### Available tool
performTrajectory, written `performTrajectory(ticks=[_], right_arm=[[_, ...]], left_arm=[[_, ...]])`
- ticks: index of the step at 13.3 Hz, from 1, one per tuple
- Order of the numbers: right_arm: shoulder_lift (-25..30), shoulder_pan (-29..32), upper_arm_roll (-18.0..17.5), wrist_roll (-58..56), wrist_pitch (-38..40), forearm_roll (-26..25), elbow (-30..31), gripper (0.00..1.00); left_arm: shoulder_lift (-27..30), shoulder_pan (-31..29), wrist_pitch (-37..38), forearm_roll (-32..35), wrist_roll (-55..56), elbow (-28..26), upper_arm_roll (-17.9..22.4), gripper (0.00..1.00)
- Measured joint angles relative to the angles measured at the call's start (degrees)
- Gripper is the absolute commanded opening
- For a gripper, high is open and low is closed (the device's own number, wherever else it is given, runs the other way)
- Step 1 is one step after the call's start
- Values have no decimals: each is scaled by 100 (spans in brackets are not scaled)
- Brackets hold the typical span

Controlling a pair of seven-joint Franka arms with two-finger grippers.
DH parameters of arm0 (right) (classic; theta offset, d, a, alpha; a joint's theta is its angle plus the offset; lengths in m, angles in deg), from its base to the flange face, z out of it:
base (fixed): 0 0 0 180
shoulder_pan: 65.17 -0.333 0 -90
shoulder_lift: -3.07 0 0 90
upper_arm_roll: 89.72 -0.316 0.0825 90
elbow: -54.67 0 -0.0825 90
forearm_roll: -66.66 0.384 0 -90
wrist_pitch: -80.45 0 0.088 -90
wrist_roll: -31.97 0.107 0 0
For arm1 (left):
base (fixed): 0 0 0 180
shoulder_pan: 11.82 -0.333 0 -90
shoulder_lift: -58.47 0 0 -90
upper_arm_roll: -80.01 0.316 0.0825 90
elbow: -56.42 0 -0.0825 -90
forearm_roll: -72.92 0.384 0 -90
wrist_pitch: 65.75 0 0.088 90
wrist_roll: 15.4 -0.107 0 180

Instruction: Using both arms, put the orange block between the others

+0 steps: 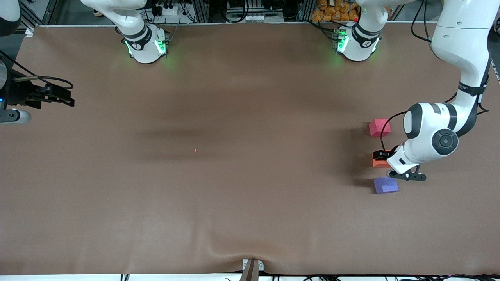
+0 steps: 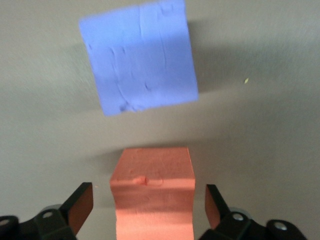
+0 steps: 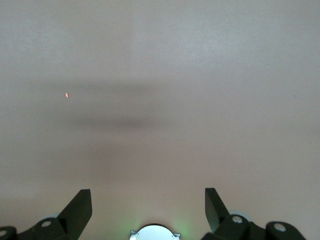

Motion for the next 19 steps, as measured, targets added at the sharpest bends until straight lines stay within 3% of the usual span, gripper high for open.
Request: performTrajectory(ticks=[5, 10, 14, 19], right_arm=[[17, 1, 72, 2, 22, 0, -19, 100], [25, 0, 109, 2, 23, 0, -63, 100], [27, 0, 110, 2, 24, 0, -71, 100], [27, 0, 110, 2, 23, 0, -126, 100]], left_arm=[[477, 7, 1002, 0, 3, 689, -144, 100], [1791, 5, 1999, -240, 57, 910, -270, 100], [2651, 16, 3338, -291, 662, 1216, -590, 100], [3073, 1, 4549, -487, 731, 1753, -616, 100]])
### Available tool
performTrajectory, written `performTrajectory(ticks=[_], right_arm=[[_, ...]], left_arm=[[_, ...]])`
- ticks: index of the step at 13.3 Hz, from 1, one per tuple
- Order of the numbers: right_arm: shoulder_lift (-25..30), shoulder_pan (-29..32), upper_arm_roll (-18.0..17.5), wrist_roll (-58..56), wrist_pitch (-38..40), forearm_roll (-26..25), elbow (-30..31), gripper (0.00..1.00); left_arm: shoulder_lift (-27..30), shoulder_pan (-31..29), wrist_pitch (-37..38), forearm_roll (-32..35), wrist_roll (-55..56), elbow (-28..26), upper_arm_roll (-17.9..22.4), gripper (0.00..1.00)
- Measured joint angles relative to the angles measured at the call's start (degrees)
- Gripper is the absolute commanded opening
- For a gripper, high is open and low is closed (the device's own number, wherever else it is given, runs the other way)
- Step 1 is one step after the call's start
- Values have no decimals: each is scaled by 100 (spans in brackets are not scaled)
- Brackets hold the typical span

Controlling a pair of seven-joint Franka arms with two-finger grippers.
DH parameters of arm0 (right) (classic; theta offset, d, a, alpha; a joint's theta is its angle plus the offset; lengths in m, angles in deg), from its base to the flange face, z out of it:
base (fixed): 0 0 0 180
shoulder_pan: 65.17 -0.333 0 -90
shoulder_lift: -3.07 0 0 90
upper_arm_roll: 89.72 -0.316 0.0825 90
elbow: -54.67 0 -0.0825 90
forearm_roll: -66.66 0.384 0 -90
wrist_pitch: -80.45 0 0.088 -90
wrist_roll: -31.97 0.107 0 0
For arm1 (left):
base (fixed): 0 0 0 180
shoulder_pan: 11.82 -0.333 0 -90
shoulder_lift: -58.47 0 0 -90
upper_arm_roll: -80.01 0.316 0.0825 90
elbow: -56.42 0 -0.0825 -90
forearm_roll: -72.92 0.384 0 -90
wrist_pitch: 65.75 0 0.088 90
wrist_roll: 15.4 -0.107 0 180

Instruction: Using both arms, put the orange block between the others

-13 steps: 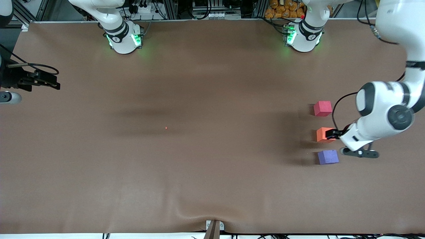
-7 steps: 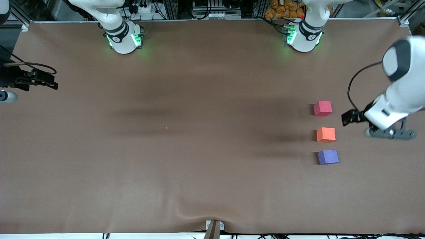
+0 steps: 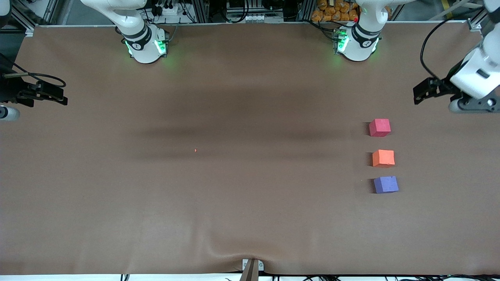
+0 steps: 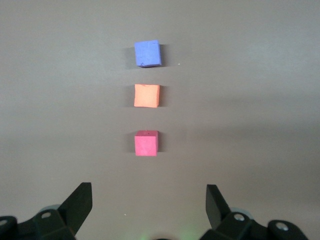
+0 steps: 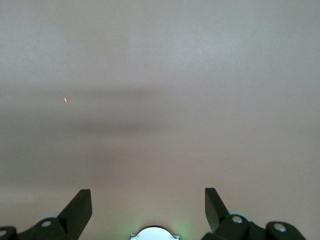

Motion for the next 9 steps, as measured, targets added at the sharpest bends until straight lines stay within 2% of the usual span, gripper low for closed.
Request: performTrajectory(ticks=[3, 9], right_arm=[[0, 0, 0, 0, 0, 0, -64, 100], [0, 0, 3, 0, 0, 0, -68, 100]], left_arm=[[181, -8, 231, -73, 0, 37, 23, 100], [161, -7, 233, -75, 0, 274, 35, 100]])
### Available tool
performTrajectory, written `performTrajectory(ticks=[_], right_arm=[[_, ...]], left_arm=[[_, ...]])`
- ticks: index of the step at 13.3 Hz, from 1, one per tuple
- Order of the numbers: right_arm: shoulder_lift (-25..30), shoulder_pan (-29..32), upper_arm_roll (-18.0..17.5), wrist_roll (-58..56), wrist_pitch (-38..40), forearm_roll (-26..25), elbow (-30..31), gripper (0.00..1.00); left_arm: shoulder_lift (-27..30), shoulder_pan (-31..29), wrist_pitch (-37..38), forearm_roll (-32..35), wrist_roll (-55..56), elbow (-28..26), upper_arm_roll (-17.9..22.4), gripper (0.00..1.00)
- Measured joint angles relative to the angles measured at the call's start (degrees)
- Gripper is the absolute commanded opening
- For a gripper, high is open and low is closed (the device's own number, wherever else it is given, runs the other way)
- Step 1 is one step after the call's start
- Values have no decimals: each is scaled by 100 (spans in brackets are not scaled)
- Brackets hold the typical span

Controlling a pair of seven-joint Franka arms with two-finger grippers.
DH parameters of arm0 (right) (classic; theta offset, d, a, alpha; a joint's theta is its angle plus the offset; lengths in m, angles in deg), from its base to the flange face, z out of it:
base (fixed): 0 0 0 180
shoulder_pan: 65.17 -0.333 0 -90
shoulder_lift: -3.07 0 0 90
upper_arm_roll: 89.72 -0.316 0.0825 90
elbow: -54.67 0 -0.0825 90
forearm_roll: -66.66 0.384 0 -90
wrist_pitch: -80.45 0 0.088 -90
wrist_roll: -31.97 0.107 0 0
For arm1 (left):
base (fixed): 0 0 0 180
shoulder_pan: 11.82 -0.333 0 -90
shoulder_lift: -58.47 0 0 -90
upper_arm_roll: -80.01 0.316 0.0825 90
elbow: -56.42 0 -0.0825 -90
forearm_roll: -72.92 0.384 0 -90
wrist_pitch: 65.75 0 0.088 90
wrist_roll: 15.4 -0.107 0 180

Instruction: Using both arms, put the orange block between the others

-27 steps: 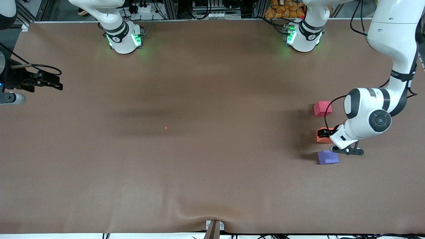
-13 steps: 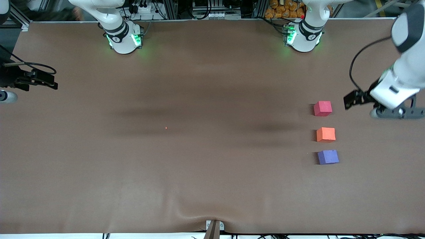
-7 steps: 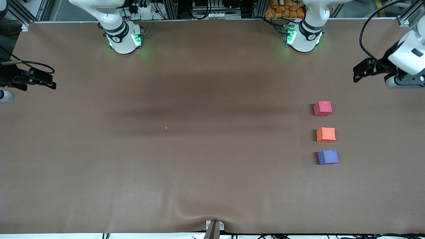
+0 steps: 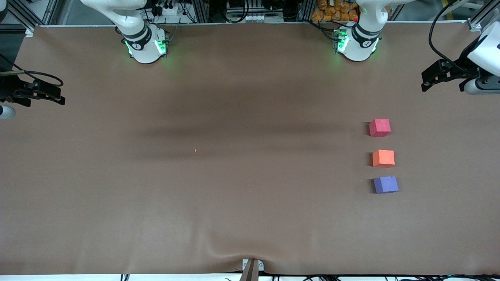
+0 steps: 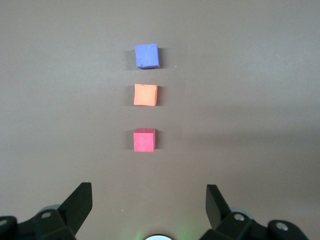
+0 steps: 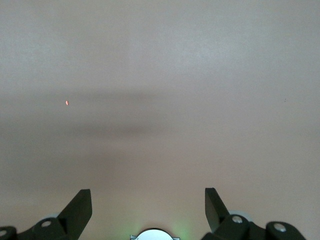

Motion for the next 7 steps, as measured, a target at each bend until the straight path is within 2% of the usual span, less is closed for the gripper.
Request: performTrajectory(ticks=[7], right_arm=[[0, 0, 0, 14, 0, 0, -70, 100]], left_arm=[[-122, 72, 0, -5, 3, 91, -4, 100]])
